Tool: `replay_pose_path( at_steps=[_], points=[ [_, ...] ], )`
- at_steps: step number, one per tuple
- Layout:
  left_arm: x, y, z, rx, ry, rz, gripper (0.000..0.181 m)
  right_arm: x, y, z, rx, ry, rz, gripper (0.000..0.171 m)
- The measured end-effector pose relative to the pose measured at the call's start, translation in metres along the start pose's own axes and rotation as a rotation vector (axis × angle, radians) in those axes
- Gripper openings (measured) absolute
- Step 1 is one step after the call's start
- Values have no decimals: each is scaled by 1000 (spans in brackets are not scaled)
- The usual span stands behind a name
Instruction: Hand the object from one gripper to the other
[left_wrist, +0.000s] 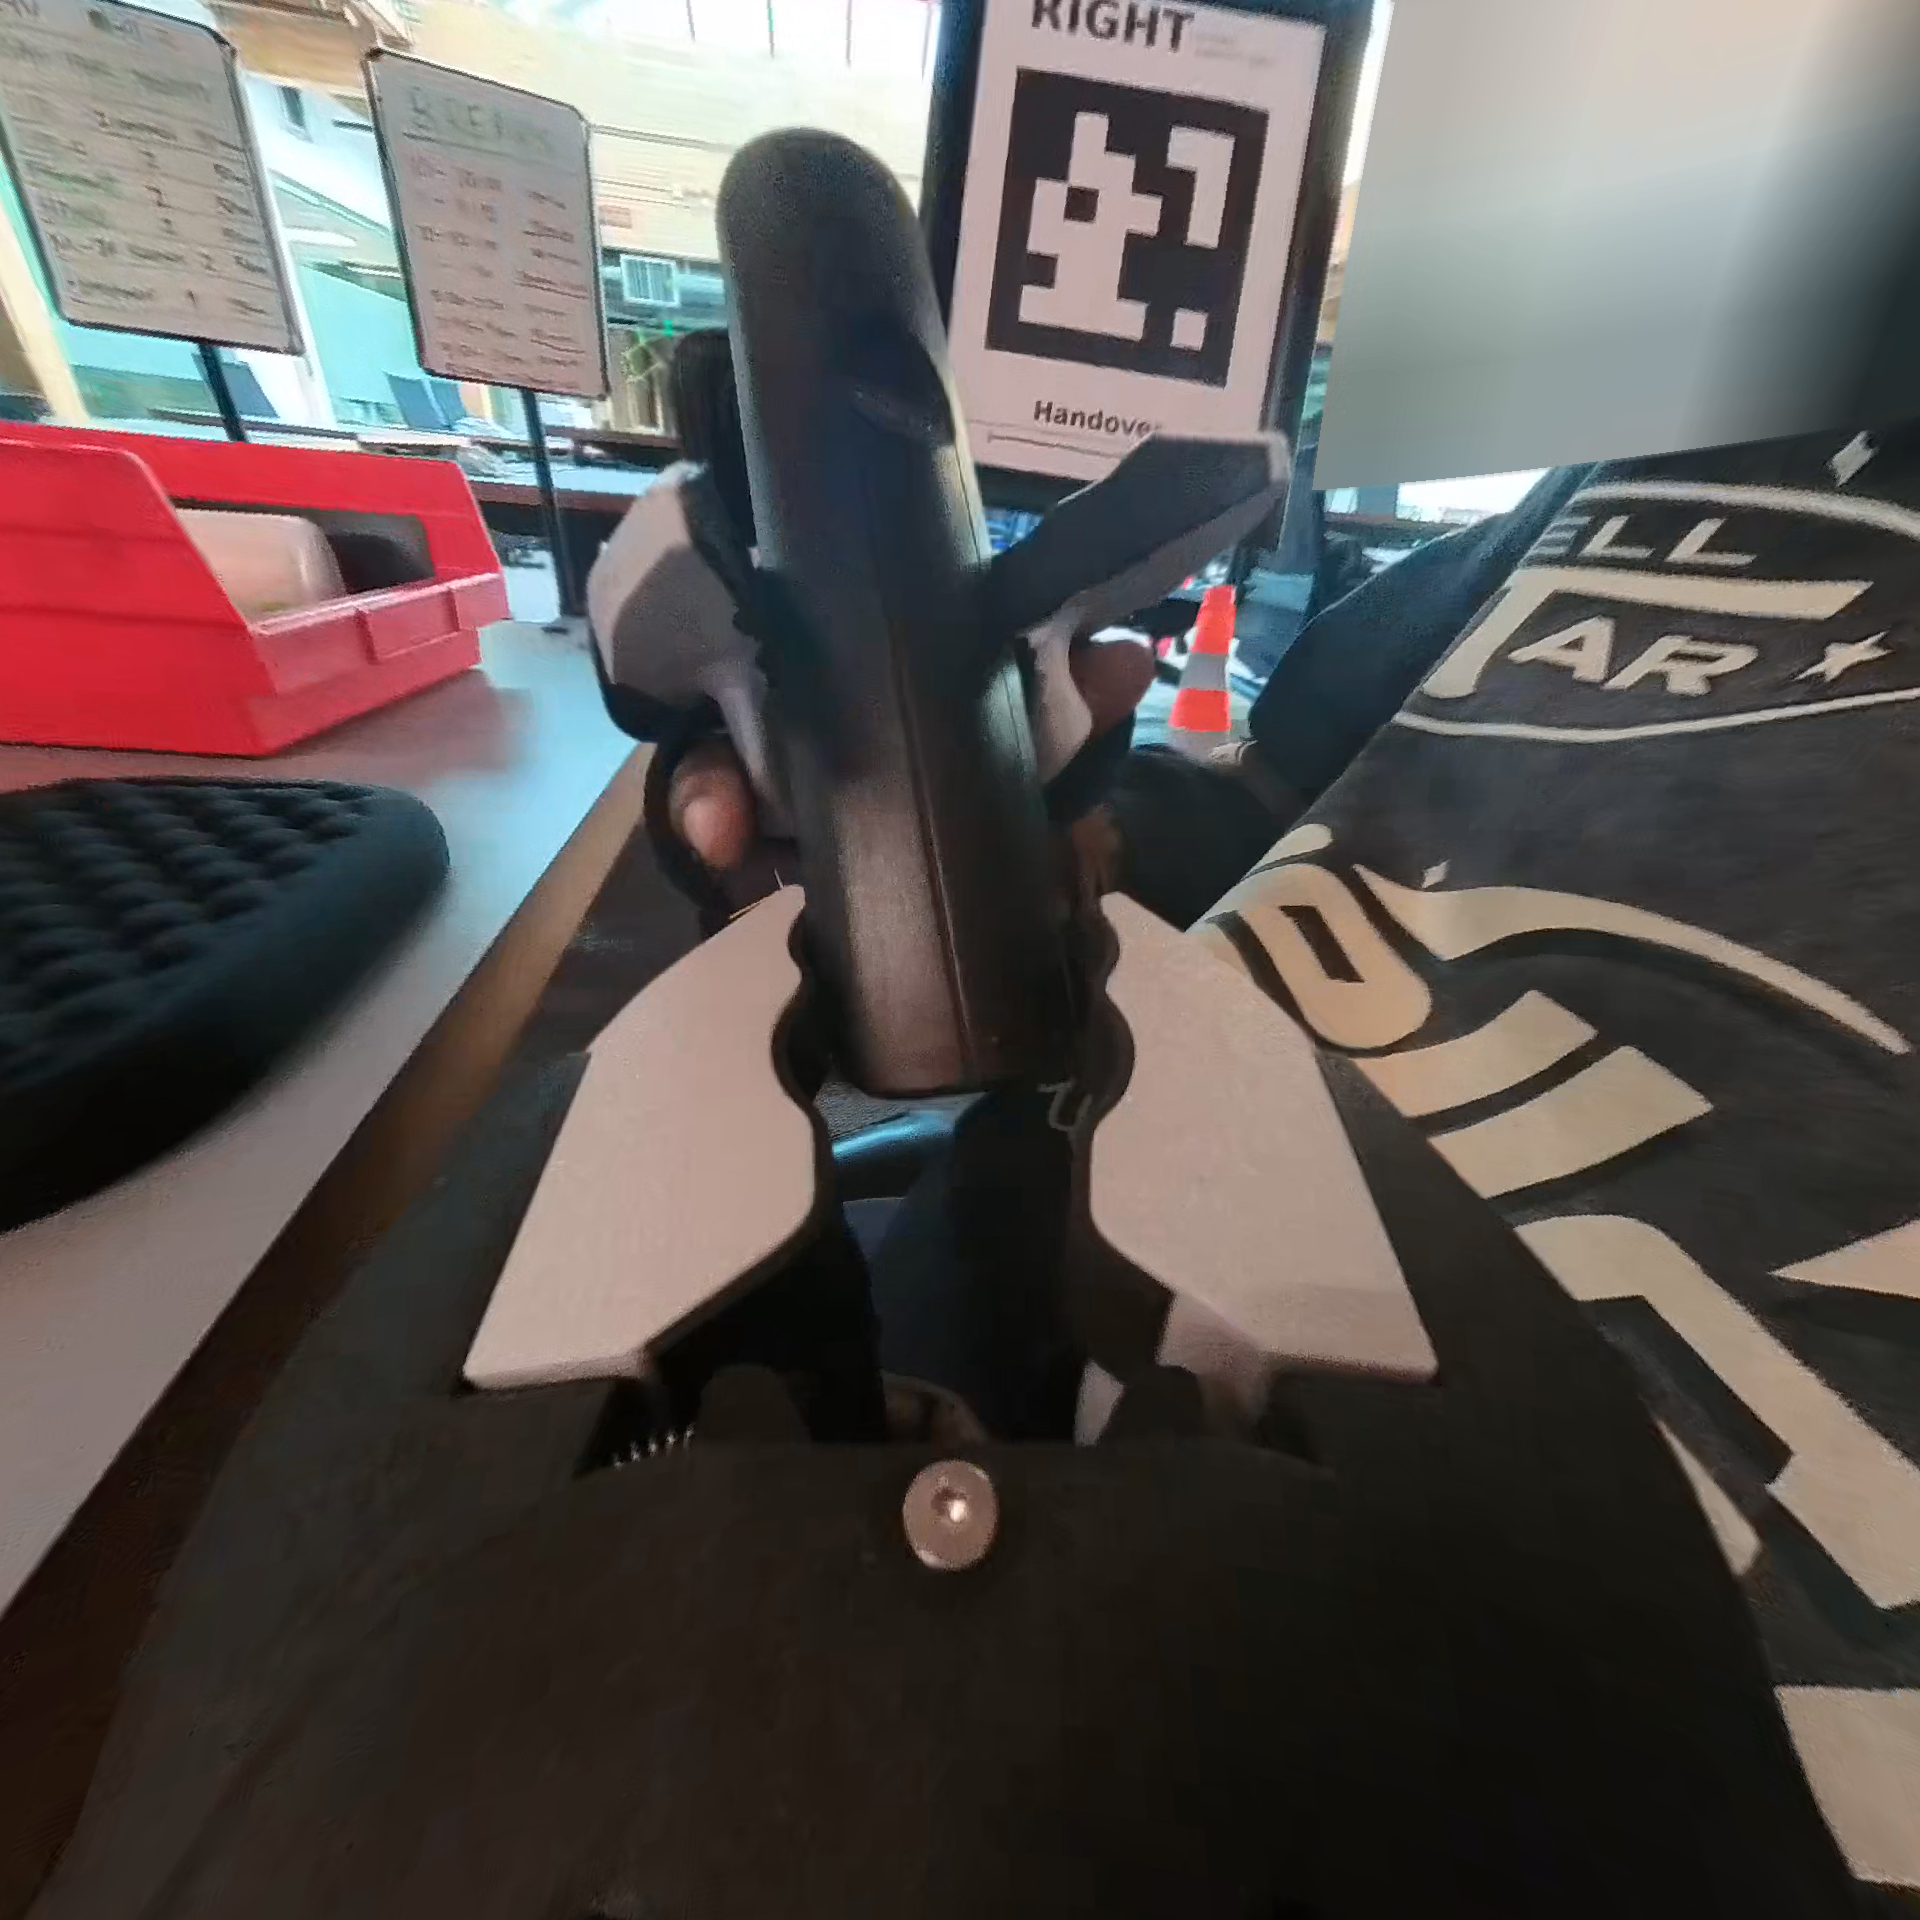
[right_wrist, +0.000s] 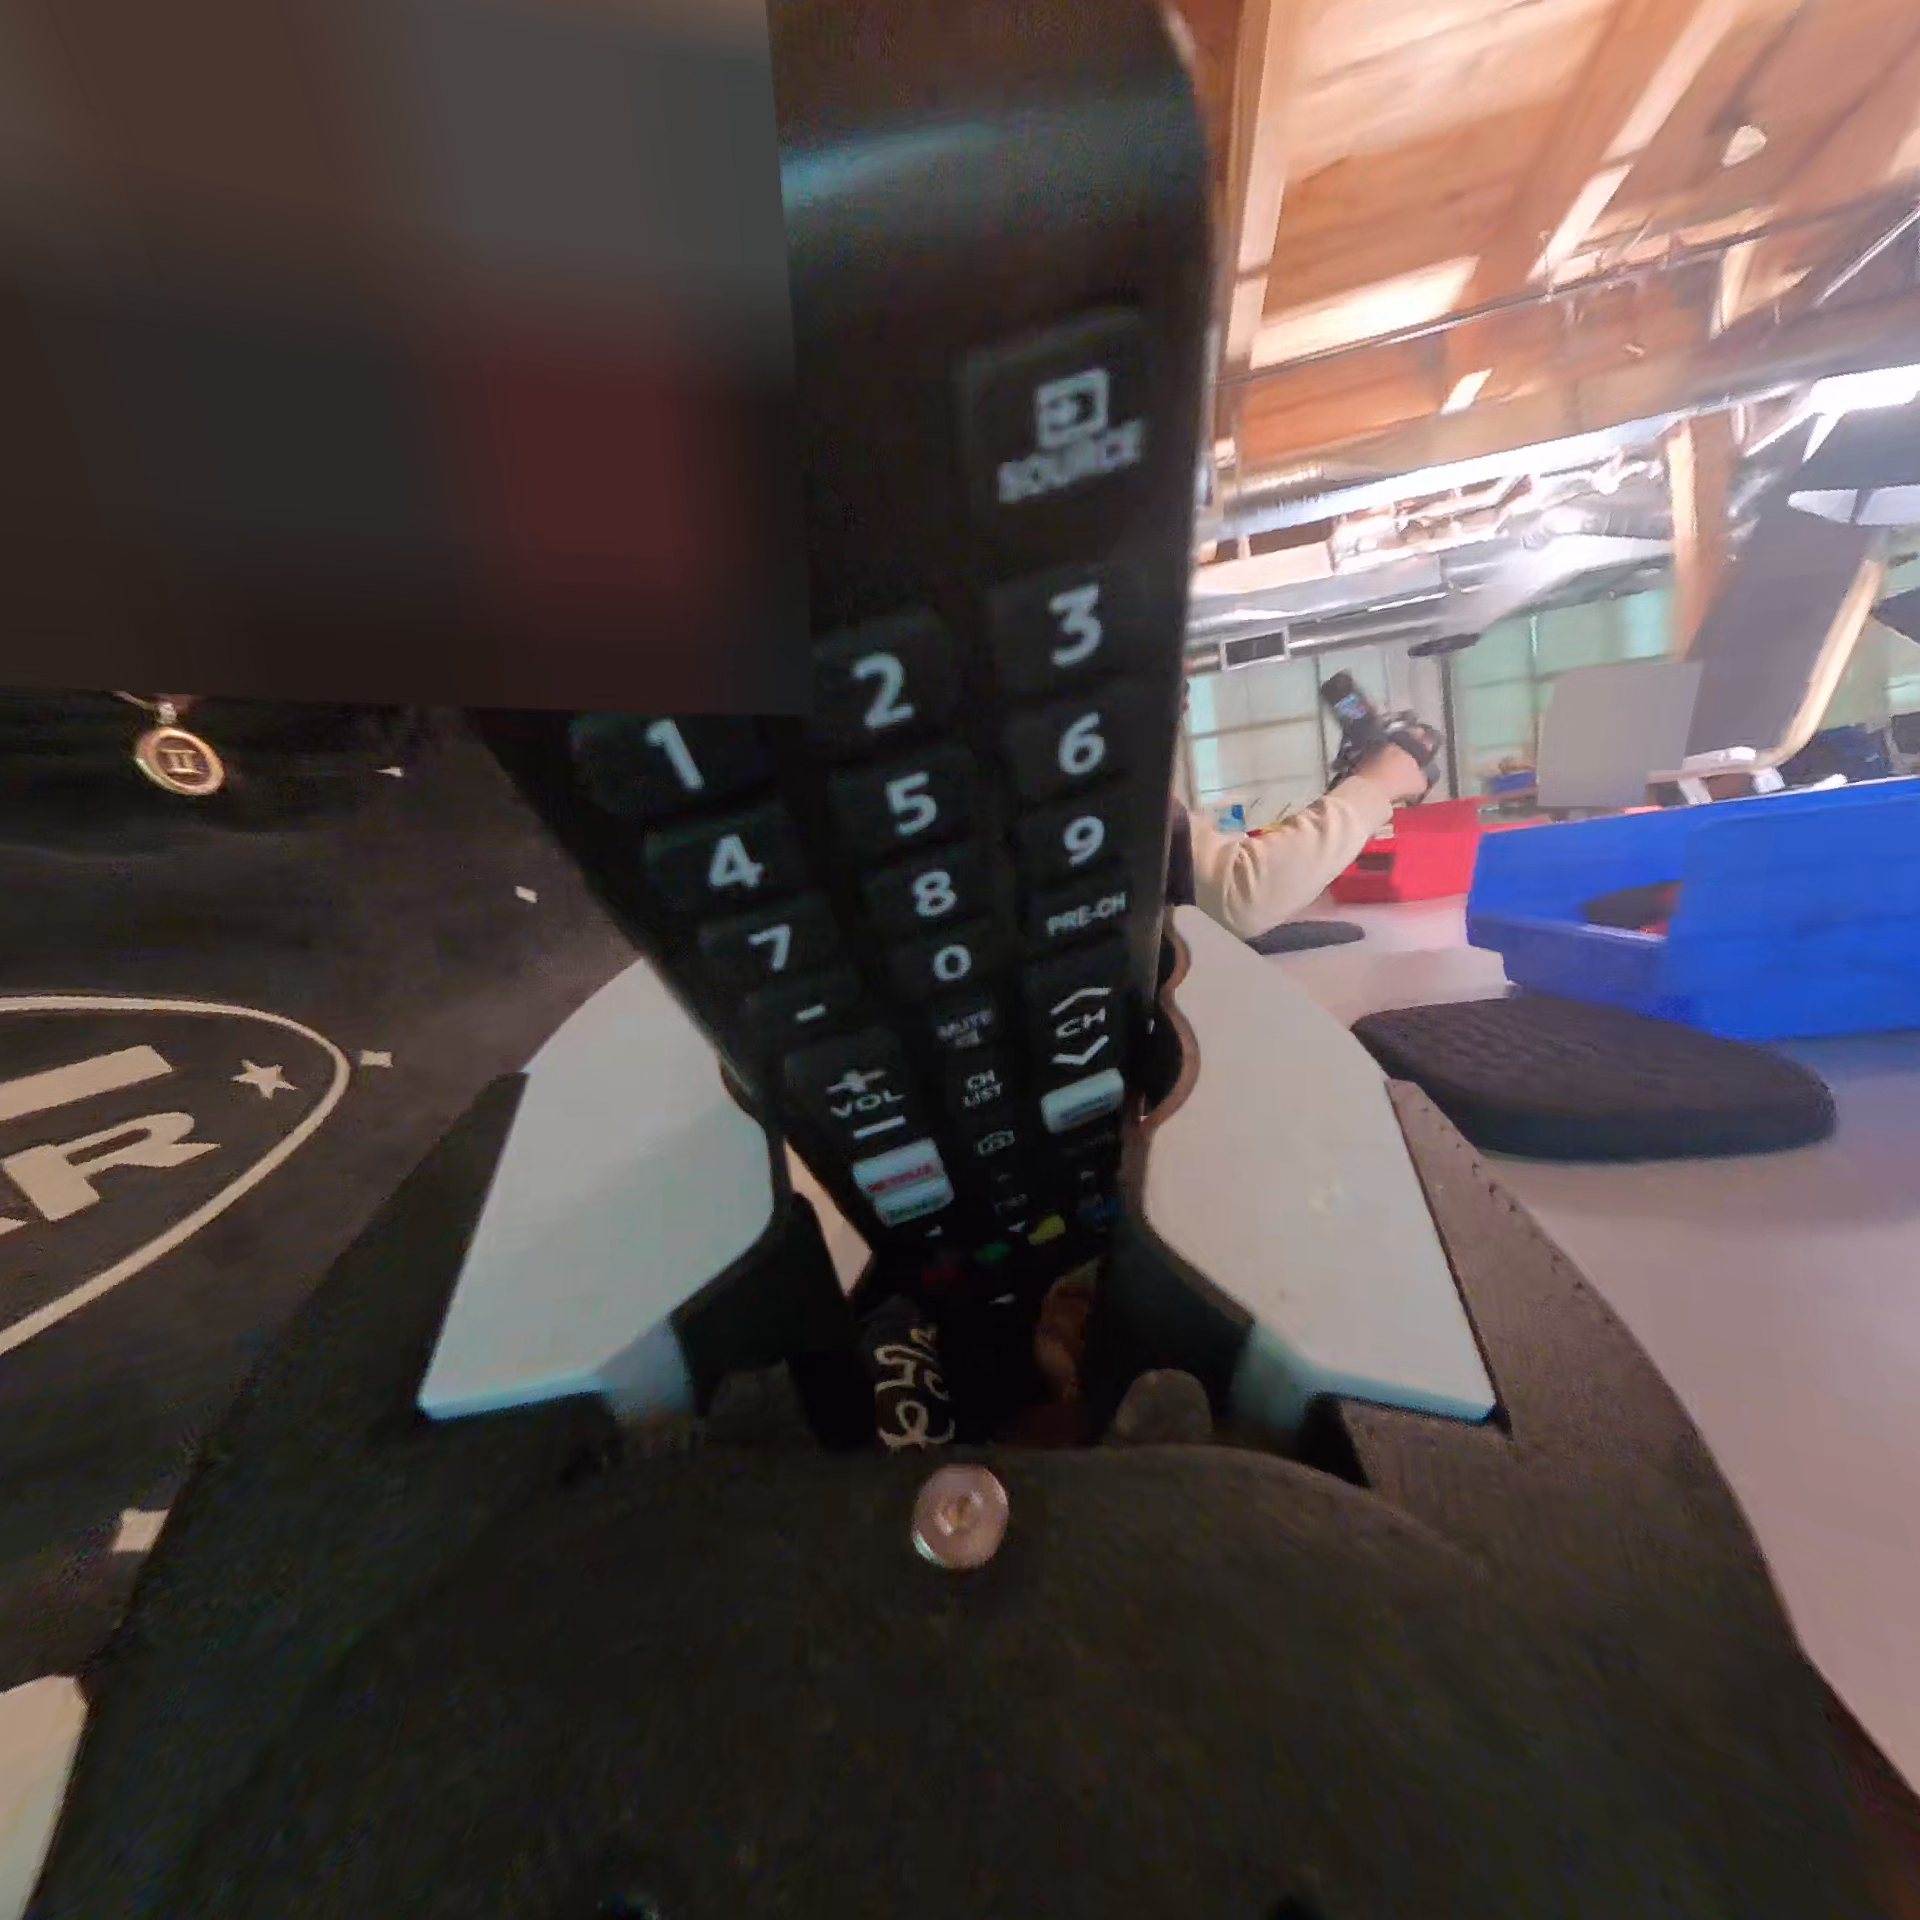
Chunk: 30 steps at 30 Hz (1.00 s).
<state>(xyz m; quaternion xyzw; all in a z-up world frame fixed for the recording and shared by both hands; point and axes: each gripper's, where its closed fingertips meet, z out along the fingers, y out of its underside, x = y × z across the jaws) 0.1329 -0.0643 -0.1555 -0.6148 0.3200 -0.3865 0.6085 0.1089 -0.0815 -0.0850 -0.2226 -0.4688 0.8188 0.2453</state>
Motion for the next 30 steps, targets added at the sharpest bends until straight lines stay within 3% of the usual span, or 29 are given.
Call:
replay_pose_path(
  at_steps=[6,9,15,20,23,30],
  points=[
    [-7,10,1,-61,-29,-9,48,10,5,3,-47,87,-75,65],
    [-30,15,-2,-104,-203,91,56,26,7,1,-71,223,-141,65],
    [-66,11,-16,-219,-630,547,62,63,9,-13,-102,552,-270,65],
    [-75,13,-20,-308,-777,731,48,77,5,-24,-58,742,-328,66],
    [-83,21,-24,-405,-842,803,34,72,6,-20,-4,731,-273,66],
    [-77,20,-21,-282,-713,531,32,85,11,-30,-88,785,-191,61]
  ],
)
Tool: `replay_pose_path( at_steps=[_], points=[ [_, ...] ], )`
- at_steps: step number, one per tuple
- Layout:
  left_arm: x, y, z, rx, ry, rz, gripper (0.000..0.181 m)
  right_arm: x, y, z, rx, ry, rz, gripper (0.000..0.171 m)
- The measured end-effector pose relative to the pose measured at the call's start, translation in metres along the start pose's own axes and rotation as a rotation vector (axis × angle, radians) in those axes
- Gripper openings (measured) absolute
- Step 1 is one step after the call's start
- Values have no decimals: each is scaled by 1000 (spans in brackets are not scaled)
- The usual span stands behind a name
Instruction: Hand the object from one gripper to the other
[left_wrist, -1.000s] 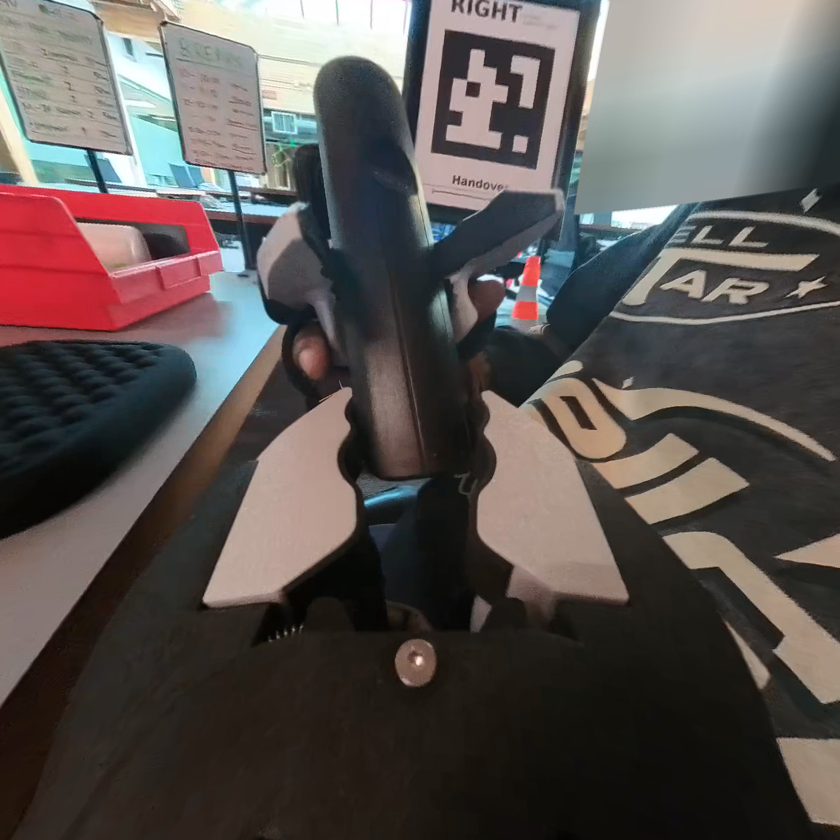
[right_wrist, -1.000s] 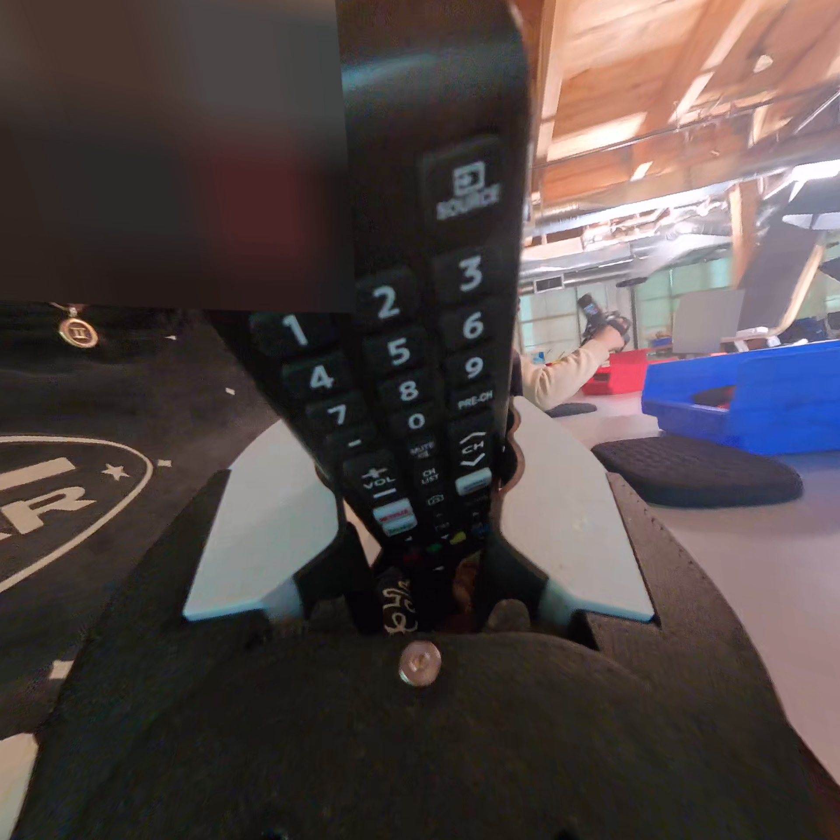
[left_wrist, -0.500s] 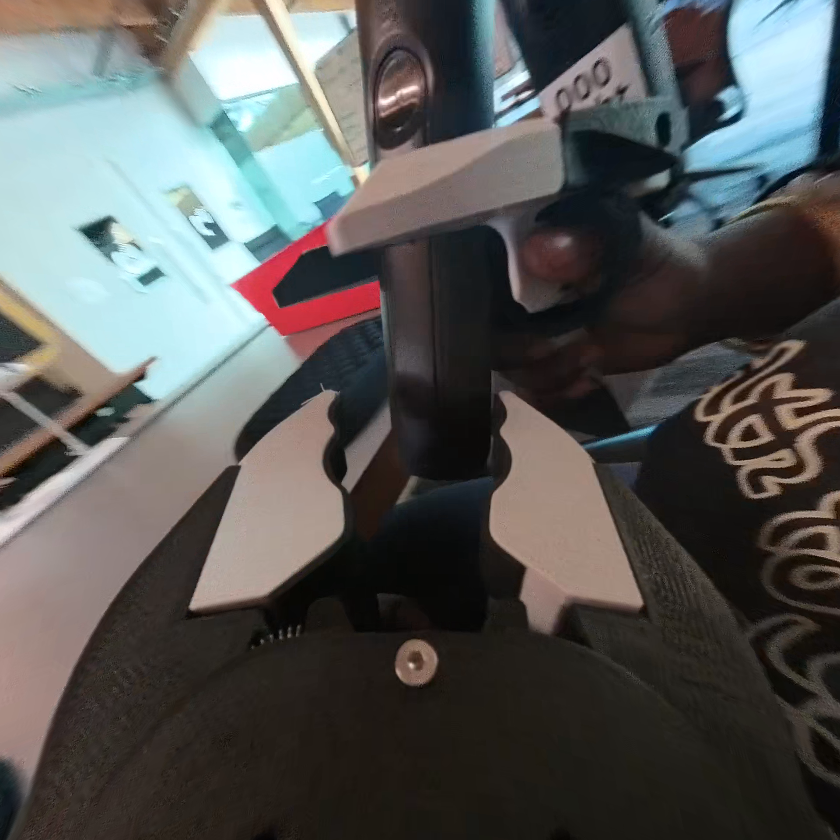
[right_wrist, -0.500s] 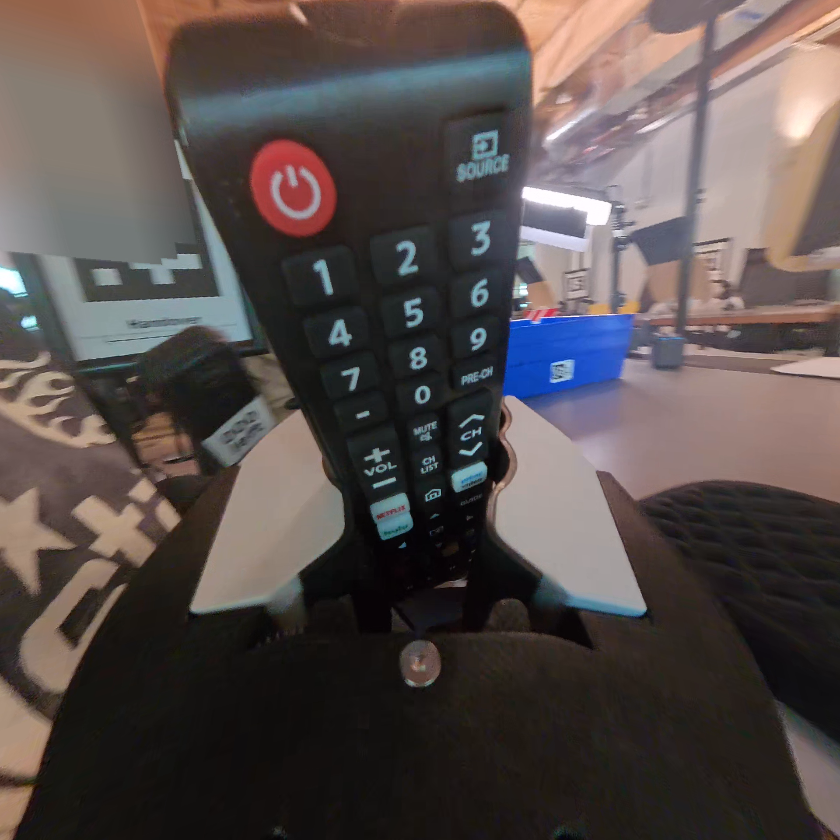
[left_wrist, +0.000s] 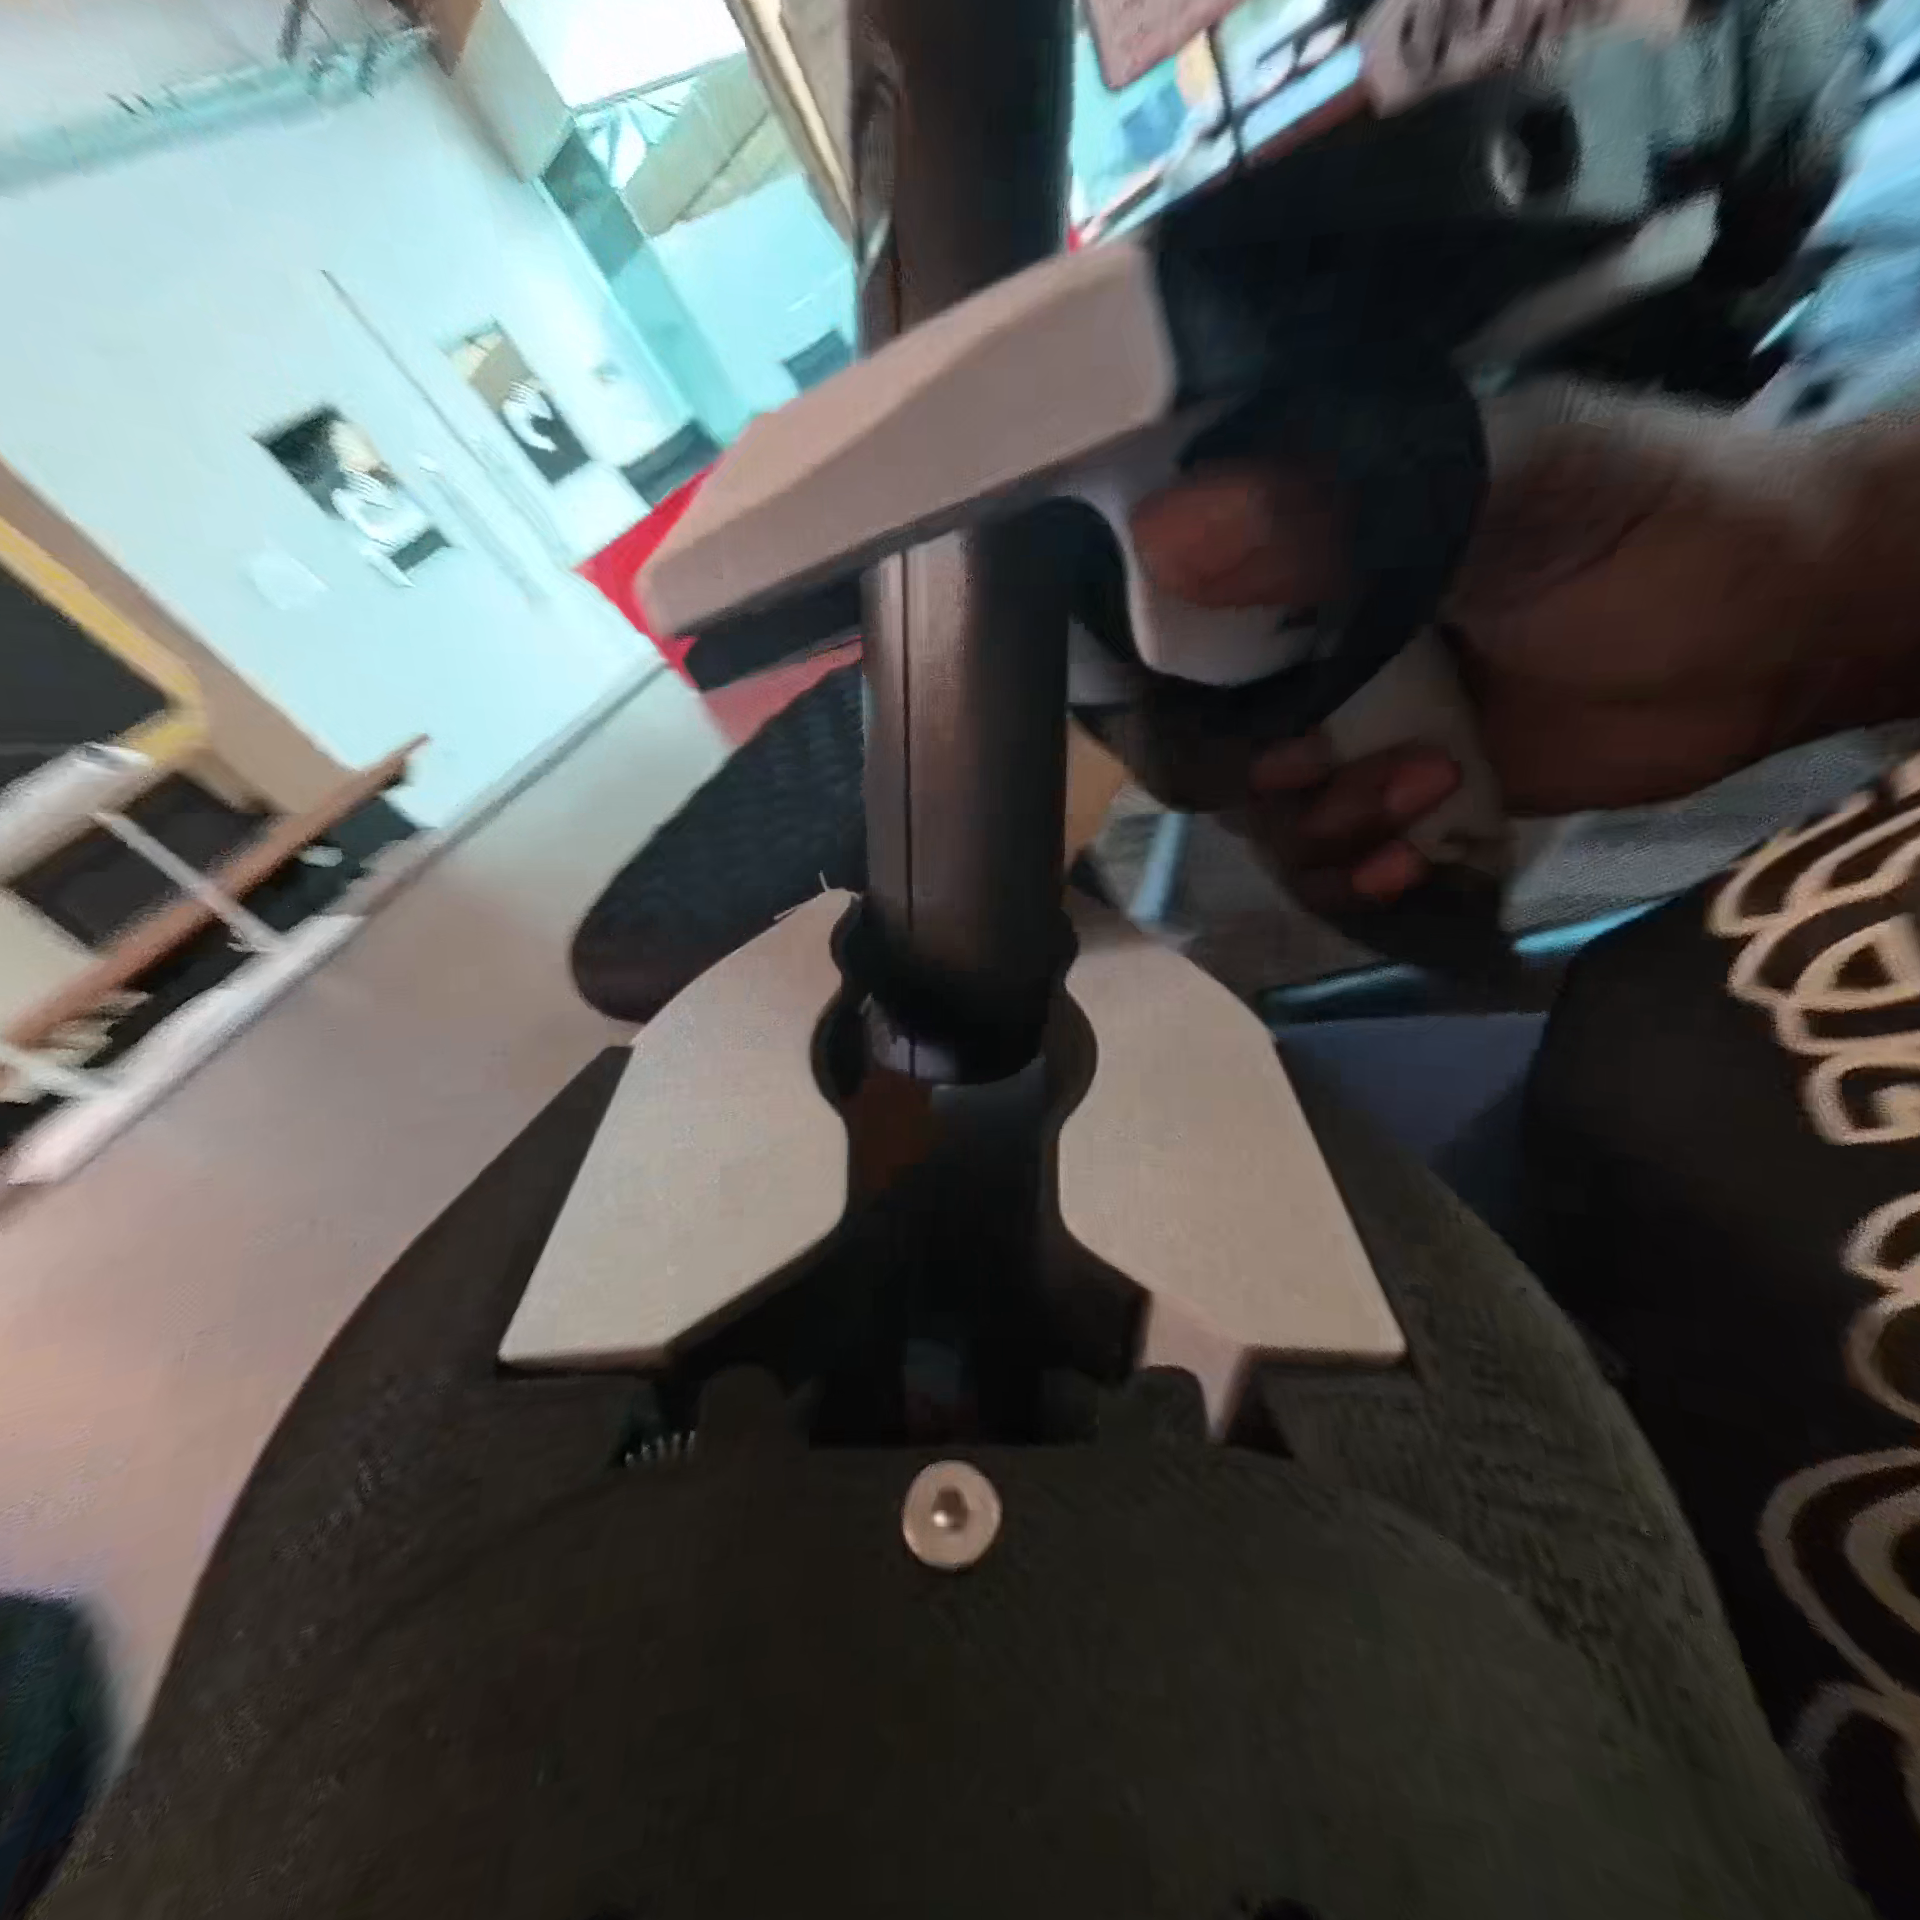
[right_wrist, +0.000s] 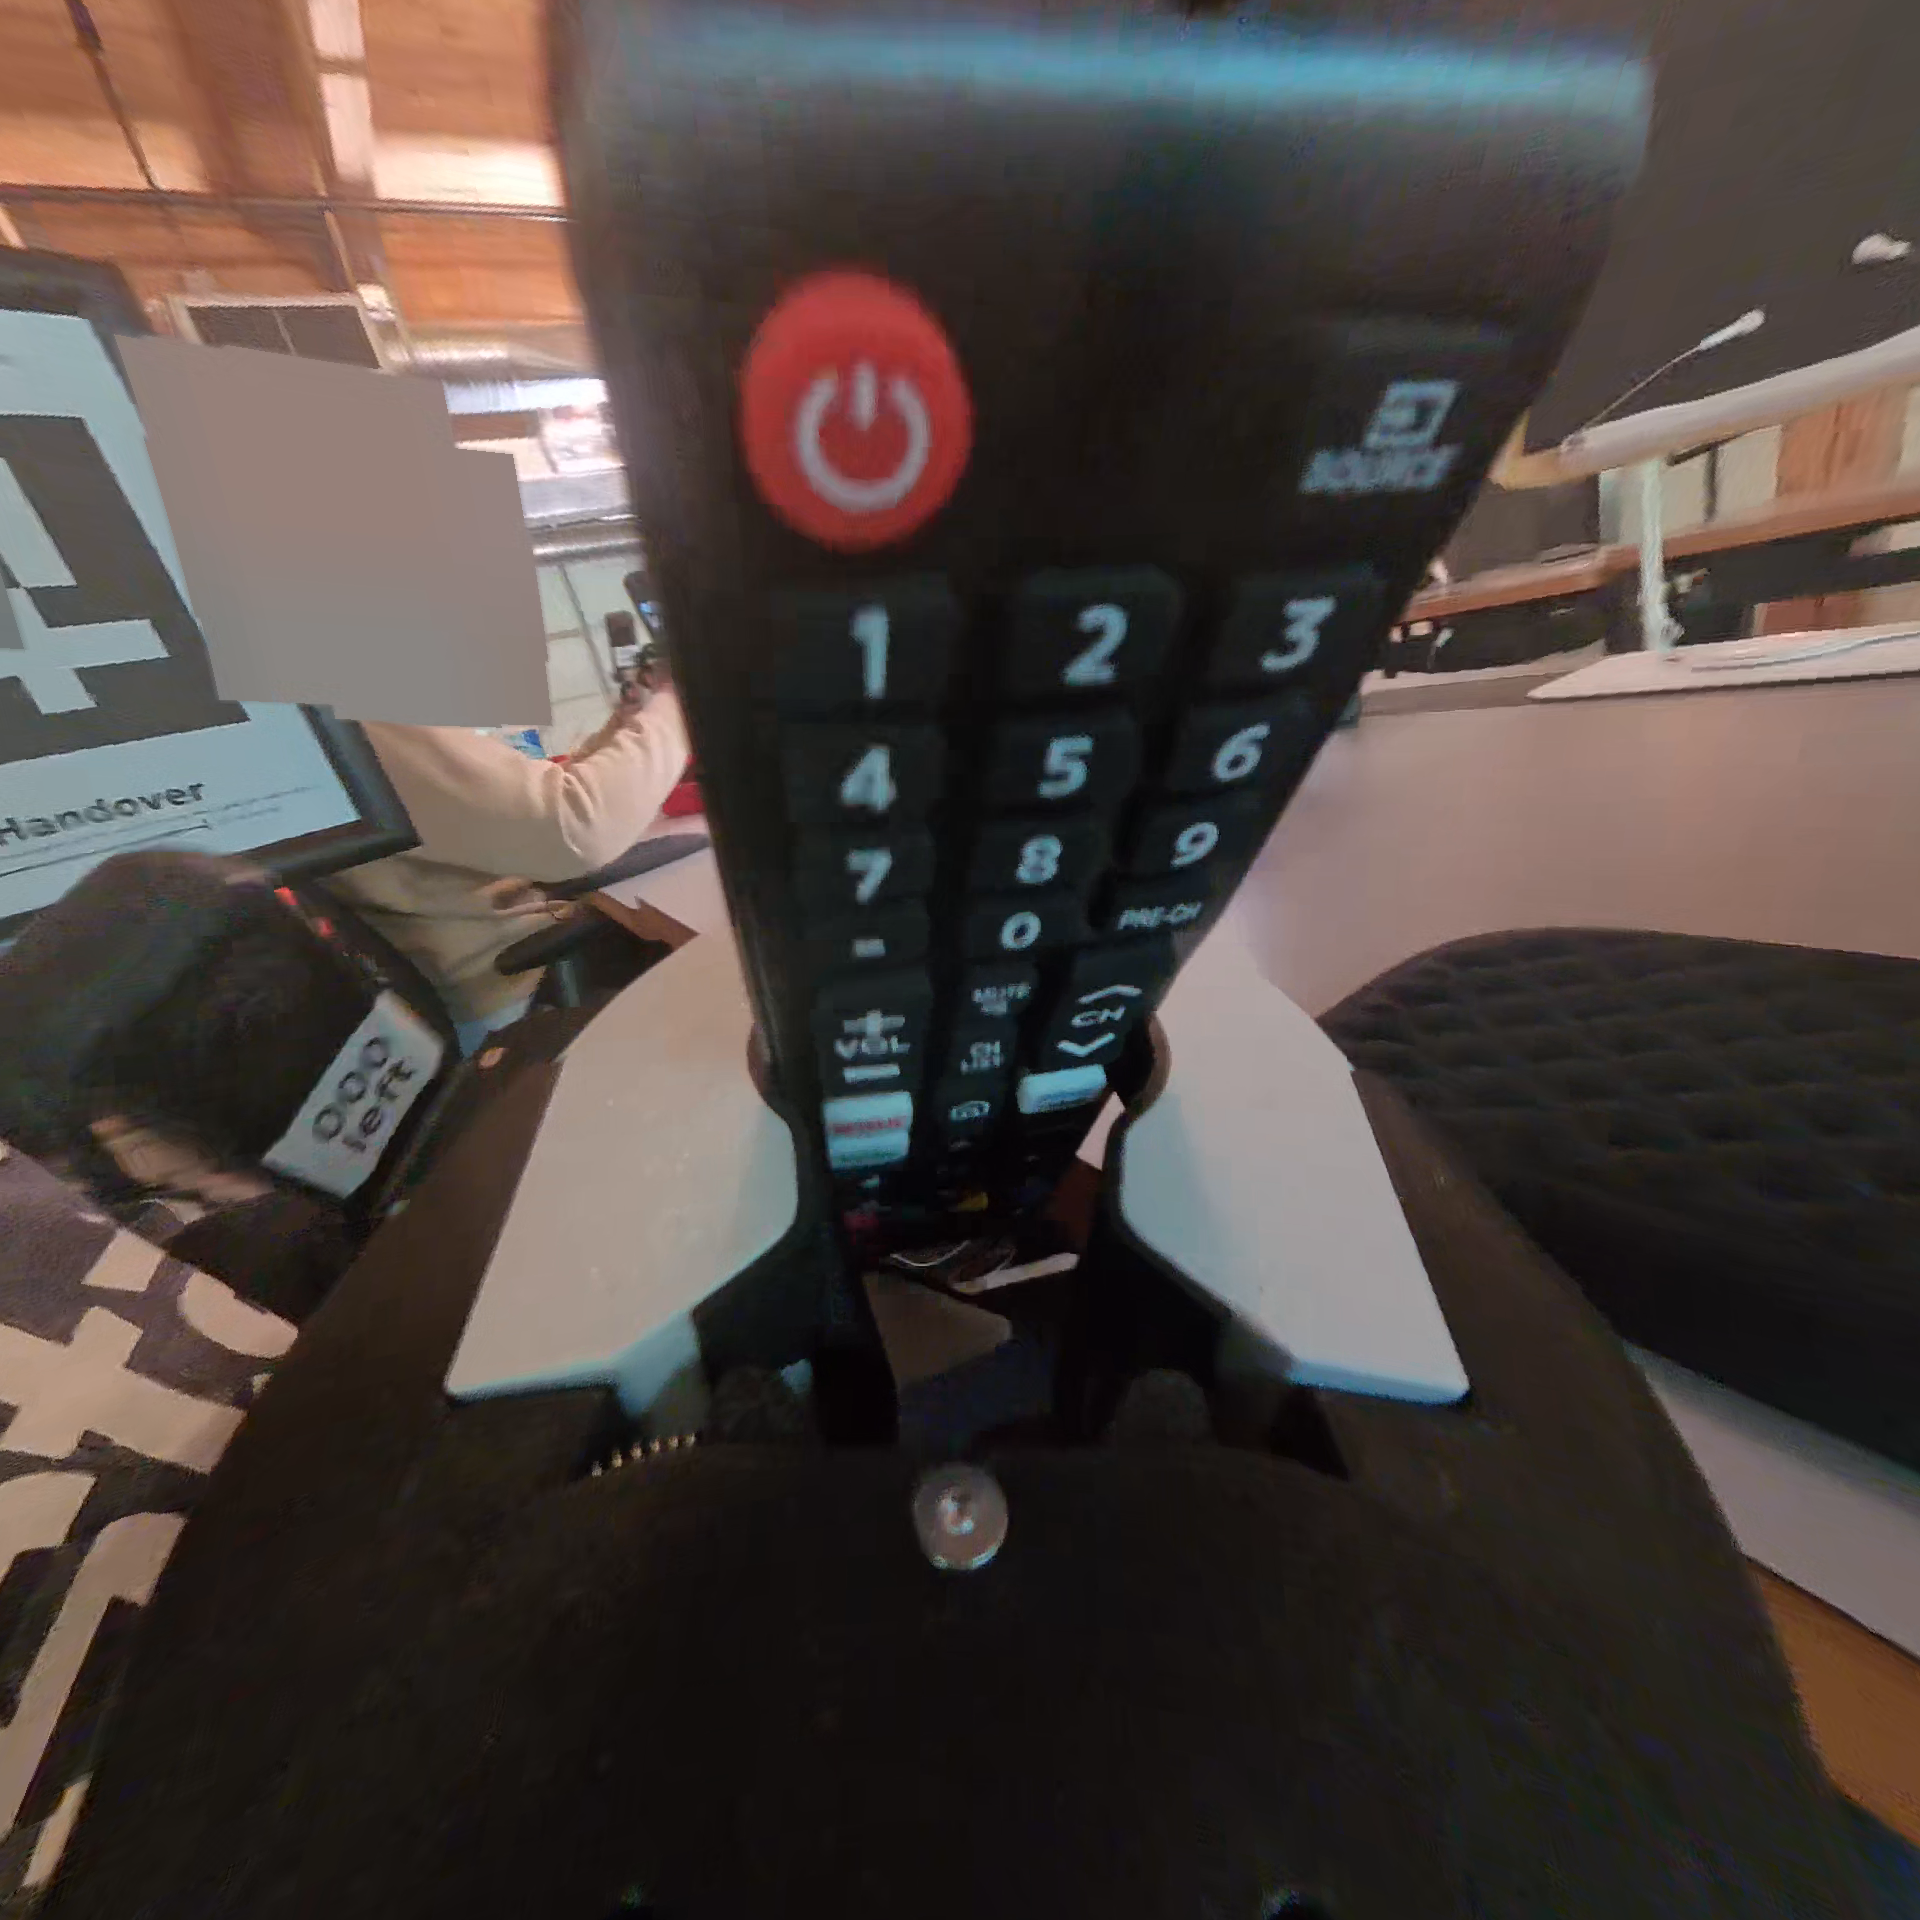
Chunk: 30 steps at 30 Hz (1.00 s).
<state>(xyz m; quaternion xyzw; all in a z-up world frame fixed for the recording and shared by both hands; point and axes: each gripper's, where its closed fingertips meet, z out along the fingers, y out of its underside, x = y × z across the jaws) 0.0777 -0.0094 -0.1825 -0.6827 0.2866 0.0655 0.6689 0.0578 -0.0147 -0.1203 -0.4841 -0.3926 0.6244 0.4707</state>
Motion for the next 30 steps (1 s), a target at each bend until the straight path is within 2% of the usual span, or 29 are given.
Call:
replay_pose_path(
  at_steps=[2,5,7,9,10,12,15,18,21,26,30],
  points=[
    [8,-11,-3,71,134,-174,31,-11,-10,-2,59,-136,19,63],
    [18,-31,-15,201,354,-400,29,-33,-29,-13,135,-334,29,54],
    [23,-39,-21,242,472,-516,28,-42,-35,-18,142,-419,31,47],
    [32,-45,-26,268,593,-605,27,-48,-37,-23,149,-479,42,50],
    [35,-47,-28,274,635,-643,27,-51,-39,-25,156,-514,57,47],
    [39,-49,-31,279,697,-703,28,-59,-42,-31,176,-583,83,29],
    [39,-48,-31,266,722,-732,28,-58,-40,-30,166,-554,44,28],
    [30,-48,-27,280,668,-757,31,-52,-41,-27,166,-495,26,27],
    [13,-43,-23,287,523,-699,49,-35,-33,-20,115,-358,-27,27],
    [-14,-20,-12,164,151,-307,64,-17,-23,-11,67,-165,-70,27],
    [-5,-14,-6,95,31,-46,63,-9,-12,-7,47,-49,-116,28]
  ],
)
